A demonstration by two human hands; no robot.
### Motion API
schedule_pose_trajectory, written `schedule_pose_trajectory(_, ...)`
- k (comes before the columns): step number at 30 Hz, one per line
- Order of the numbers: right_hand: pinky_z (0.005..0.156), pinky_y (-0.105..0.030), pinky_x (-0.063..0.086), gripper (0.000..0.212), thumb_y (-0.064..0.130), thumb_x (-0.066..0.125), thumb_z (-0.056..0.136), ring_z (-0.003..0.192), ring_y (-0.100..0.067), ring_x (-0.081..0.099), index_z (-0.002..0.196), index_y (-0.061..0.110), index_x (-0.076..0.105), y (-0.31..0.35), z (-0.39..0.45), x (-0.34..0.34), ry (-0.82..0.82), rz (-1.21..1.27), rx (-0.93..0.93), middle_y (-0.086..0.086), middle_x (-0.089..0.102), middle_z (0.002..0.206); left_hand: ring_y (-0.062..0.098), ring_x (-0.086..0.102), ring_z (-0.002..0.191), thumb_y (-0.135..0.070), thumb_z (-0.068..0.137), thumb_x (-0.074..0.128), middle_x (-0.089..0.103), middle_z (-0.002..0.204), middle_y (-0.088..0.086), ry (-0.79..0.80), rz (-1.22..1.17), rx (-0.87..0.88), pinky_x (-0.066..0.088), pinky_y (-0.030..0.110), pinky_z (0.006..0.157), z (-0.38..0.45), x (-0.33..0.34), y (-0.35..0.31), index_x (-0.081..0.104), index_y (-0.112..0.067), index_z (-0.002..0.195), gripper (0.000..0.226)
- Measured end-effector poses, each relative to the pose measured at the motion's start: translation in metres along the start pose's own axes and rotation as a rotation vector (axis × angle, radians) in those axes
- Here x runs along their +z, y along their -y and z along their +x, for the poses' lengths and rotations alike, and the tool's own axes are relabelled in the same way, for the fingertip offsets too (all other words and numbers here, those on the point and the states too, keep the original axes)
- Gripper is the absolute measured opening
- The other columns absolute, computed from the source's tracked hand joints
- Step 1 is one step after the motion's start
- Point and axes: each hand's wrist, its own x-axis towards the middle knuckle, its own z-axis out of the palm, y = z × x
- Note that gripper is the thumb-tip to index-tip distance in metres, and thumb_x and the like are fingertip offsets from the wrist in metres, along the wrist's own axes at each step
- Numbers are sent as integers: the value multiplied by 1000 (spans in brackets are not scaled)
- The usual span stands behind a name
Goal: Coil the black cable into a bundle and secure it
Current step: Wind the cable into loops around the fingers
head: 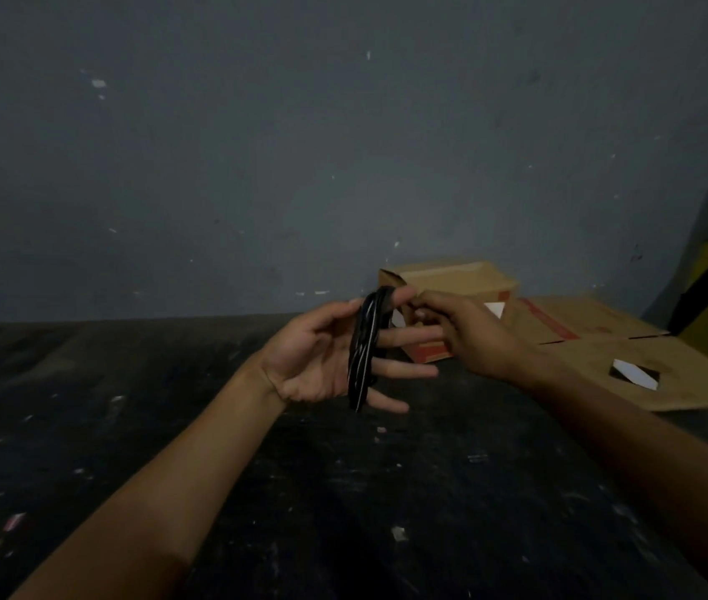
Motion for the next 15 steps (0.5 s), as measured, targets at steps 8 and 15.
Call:
schedule_pose_trajectory(8,77,-31,56,19,15,46,98,88,-7,67,105,22,62,-1,-30,57,69,342,75,2,68,97,50,20,141,-43,99,29,24,157,16,-90,-63,213,19,75,104,8,0,-10,38,-33,146,49)
schedule_pose_trajectory(15,65,-28,58,13,23,52,96,66,-13,68,100,31,62,35,-42,87,75,456,148,-3,68,76,46,44,132,-45,95,36,42,151,14,-382,-111,345,34,72,99,12,-11,-4,47,-36,139,47)
